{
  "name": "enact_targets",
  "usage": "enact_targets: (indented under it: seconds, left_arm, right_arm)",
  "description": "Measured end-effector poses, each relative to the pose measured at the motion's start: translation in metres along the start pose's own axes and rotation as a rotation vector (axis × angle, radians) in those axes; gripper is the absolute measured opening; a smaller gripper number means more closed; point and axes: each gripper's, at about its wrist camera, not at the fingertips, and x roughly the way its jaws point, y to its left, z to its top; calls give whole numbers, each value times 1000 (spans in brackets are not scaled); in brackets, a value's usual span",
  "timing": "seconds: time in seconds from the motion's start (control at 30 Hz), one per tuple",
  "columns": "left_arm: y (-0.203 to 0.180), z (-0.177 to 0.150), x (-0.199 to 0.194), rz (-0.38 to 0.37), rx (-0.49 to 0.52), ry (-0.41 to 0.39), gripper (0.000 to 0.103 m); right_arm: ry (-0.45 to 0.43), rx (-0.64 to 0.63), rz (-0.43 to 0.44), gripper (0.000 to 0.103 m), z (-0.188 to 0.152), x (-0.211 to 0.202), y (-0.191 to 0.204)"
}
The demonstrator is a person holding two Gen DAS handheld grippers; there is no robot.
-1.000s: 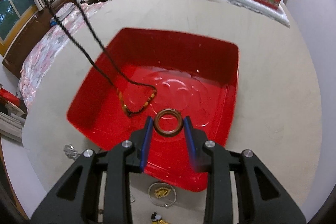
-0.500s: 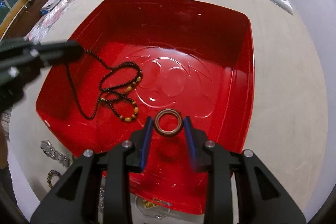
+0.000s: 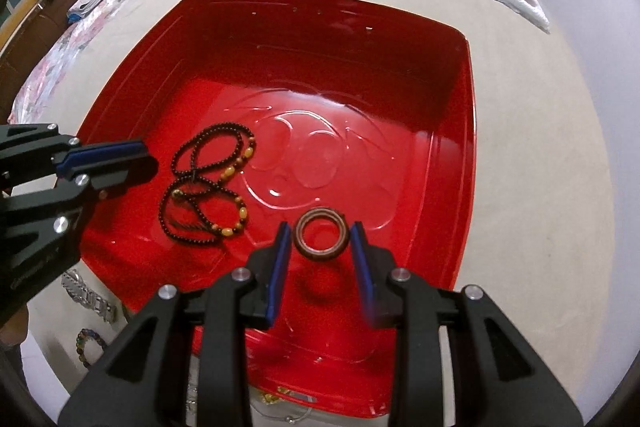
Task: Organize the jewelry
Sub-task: 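Open the left tool to drop the necklace while the right tool drops the ring into the tray, then grasp the multicolour bead bracelet with the left tool while the right tool grasps the black cord pendant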
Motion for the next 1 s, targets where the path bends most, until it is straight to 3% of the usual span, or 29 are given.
enact_targets:
  seconds: [0.07, 0.13, 0.33, 0.43, 0.57, 0.83, 1.0]
  left_arm:
    - [1, -2, -2, 1, -1, 2, 31]
    - [0, -6, -7, 5, 0, -1, 38]
    - [1, -8, -30, -11, 5, -26, 39]
    - [-3, -24, -61, -11, 28, -61, 53]
    - [-9, -71, -102, -40, 70, -121, 63]
    - [-23, -183, -122, -21, 102, -157, 66]
    - [-29, -221, -108, -5, 112, -148, 67]
  right_arm:
    - [-6, -2, -15, 42, 0, -1, 0]
    - [-11, -5, -24, 45, 1, -2, -3]
    - [-31, -7, -25, 45, -6, -18, -5]
    - [-72, -24, -18, 49, -22, -43, -3]
    - [-170, -71, 14, 63, -69, -85, 11]
    - [-237, -134, 89, 63, -185, -109, 56]
    - [-232, -141, 129, 63, -231, -96, 83]
